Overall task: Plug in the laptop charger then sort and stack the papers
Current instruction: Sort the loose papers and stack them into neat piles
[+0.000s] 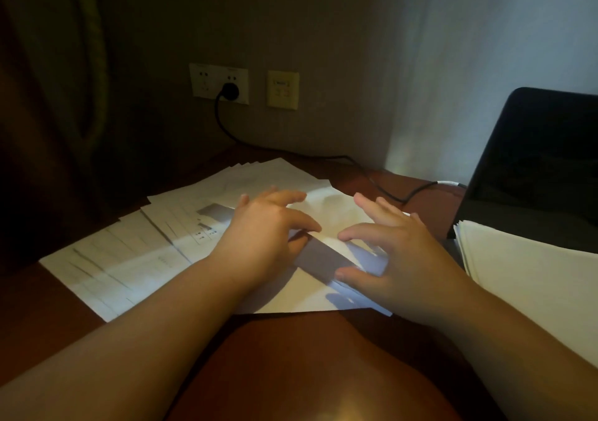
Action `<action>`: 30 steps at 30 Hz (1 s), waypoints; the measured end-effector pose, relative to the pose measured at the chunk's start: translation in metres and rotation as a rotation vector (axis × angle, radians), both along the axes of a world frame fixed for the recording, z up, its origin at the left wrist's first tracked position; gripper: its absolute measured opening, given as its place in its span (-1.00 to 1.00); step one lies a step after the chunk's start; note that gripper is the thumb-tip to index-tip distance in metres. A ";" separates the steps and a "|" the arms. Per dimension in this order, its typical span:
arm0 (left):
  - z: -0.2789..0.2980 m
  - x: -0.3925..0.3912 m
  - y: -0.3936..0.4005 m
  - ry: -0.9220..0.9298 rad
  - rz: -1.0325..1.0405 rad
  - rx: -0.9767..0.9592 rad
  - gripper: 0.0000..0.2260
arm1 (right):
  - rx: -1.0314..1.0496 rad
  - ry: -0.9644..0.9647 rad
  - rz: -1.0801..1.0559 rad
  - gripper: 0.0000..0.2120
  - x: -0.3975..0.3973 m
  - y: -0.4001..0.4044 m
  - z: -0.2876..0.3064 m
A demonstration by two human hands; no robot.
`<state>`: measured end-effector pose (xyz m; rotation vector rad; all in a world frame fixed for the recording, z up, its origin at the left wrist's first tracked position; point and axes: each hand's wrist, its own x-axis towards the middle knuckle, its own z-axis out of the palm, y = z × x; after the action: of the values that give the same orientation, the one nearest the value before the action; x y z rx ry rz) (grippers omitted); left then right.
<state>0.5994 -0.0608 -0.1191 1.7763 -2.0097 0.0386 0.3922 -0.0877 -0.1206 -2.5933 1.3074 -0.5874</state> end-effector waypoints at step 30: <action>-0.001 -0.007 0.008 -0.038 -0.166 -0.204 -0.77 | -0.068 -0.146 -0.133 -0.79 -0.005 -0.007 -0.007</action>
<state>0.5923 -0.0524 -0.1202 1.4902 -2.0917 0.2180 0.3877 -0.0946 -0.1280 -2.4747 1.4429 -0.8405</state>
